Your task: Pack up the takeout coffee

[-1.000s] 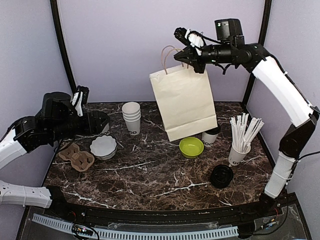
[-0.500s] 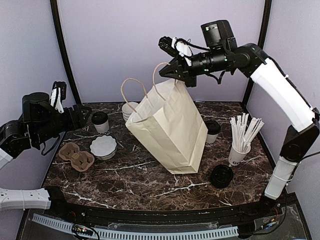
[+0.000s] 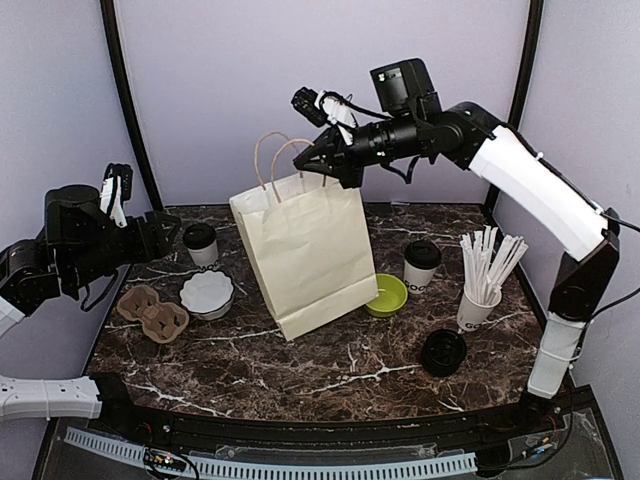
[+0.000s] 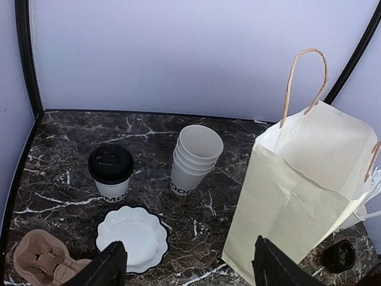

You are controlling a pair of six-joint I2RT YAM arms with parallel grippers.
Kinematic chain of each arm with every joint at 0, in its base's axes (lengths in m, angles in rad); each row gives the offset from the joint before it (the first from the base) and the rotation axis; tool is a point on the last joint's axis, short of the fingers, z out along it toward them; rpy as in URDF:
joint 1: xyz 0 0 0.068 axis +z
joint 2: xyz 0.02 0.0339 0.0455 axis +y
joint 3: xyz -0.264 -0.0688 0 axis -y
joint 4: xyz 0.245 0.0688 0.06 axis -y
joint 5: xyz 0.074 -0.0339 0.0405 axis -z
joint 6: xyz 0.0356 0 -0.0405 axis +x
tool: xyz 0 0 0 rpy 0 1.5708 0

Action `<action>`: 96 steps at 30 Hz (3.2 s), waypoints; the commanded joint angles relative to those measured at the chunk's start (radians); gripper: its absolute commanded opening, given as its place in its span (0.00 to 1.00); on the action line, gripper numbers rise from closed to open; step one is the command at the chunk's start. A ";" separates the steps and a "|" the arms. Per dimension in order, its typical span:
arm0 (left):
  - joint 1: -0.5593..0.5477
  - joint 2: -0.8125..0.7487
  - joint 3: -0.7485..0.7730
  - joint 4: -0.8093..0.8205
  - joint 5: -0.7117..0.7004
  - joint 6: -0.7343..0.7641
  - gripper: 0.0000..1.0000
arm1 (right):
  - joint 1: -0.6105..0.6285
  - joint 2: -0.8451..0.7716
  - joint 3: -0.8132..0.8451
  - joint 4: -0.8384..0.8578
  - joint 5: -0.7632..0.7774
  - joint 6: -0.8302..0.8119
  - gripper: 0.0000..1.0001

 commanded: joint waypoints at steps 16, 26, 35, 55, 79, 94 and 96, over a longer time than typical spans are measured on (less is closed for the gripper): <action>0.003 0.002 0.042 -0.037 -0.042 0.071 0.76 | 0.084 -0.016 -0.061 -0.189 -0.179 -0.073 0.62; 0.062 0.176 0.233 -0.484 -0.131 -0.081 0.76 | -0.049 -0.045 0.126 -0.278 -0.183 -0.085 0.70; 0.439 0.322 0.158 -0.585 0.296 -0.073 0.62 | -0.181 -0.103 -0.055 -0.118 -0.095 -0.019 0.65; 0.558 0.550 -0.156 -0.260 0.408 -0.024 0.08 | -0.199 -0.163 -0.254 -0.085 -0.139 -0.041 0.62; 0.722 0.440 -0.157 -0.123 0.214 -0.257 0.54 | -0.199 -0.174 -0.321 -0.079 -0.177 -0.053 0.60; 0.883 0.752 -0.137 0.072 0.239 -0.147 0.00 | -0.201 -0.204 -0.389 -0.056 -0.151 -0.061 0.59; 0.885 0.791 -0.096 0.089 0.245 -0.131 0.00 | -0.202 -0.207 -0.400 -0.051 -0.146 -0.062 0.59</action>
